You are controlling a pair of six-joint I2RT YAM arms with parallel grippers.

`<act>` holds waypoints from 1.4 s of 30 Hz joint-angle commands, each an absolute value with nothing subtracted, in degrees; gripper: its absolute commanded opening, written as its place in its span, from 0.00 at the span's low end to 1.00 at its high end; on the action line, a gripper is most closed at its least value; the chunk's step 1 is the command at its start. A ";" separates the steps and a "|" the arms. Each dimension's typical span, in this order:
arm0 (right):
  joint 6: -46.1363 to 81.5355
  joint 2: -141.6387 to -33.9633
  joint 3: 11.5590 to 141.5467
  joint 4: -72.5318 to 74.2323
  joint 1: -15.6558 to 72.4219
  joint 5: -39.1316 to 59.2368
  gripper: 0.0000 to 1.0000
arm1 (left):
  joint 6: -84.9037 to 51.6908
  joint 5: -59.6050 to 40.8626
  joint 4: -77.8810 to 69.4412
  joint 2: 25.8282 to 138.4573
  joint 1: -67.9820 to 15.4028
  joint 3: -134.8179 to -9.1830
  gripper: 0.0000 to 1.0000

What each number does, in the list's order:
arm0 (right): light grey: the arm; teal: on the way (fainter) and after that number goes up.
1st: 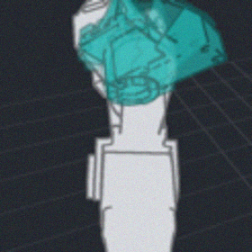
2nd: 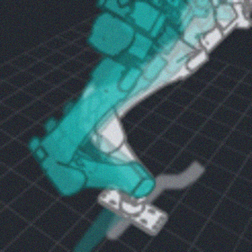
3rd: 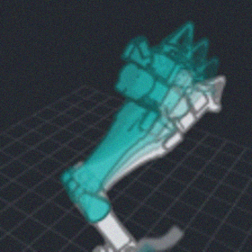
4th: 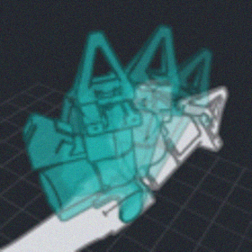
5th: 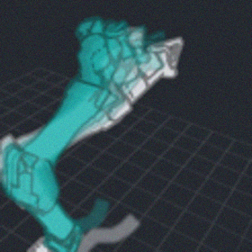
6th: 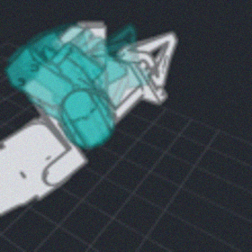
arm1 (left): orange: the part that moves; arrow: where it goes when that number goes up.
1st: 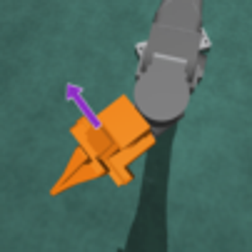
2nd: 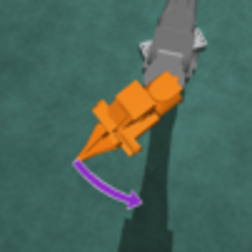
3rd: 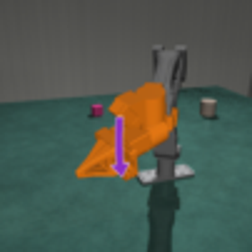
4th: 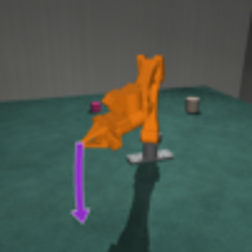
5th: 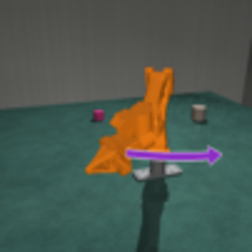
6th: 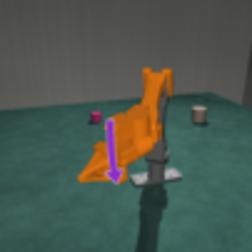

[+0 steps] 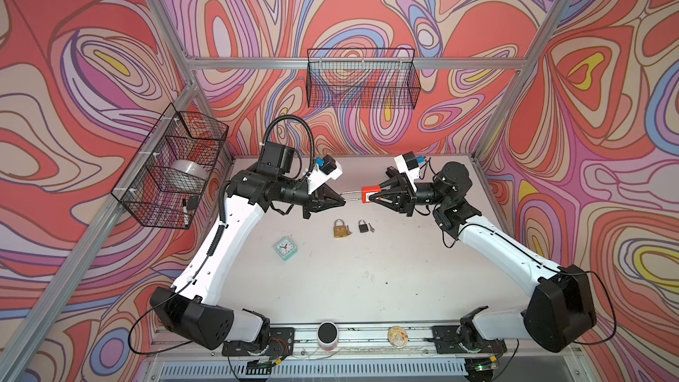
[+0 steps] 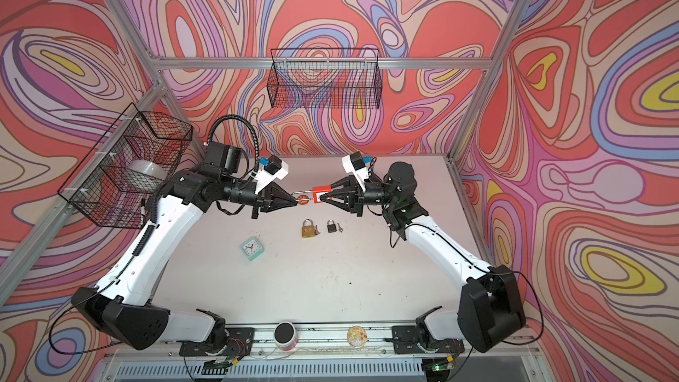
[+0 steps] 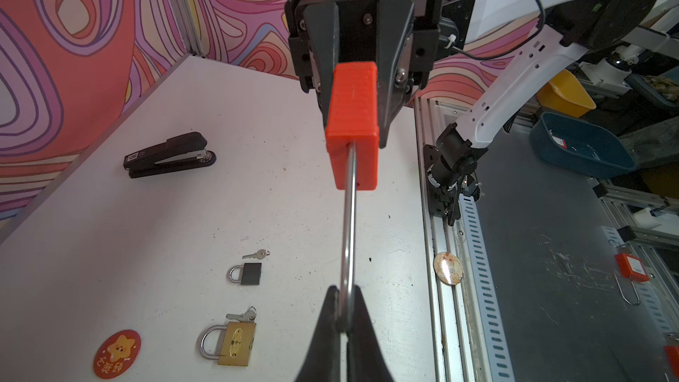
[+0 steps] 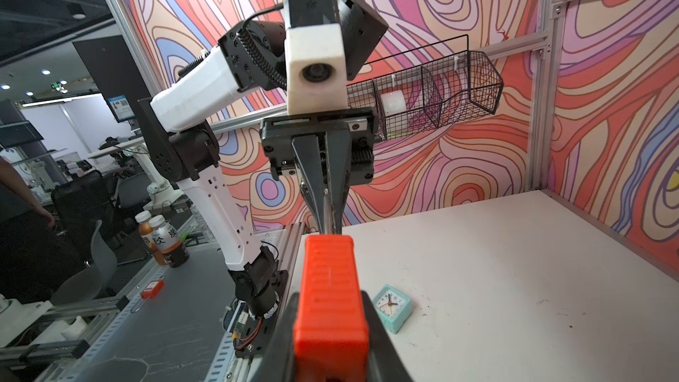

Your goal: Lock with the key

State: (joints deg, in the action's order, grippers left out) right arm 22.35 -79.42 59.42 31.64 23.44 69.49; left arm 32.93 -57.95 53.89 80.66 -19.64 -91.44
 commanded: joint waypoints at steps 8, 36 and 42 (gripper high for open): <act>29.29 -81.17 57.99 38.93 25.23 70.62 0.00 | 31.71 -61.30 47.15 79.63 -21.36 -90.18 0.00; 14.51 -78.10 57.58 26.91 25.41 62.06 0.00 | 25.73 -64.58 40.94 78.86 -21.97 -86.92 0.08; 14.26 -76.58 56.69 27.94 25.49 60.34 0.00 | 24.89 -64.05 39.27 78.09 -21.96 -86.54 0.44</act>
State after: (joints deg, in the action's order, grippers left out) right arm 13.39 -77.65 57.30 27.14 25.23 62.63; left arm 25.45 -61.58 42.52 79.48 -21.52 -86.83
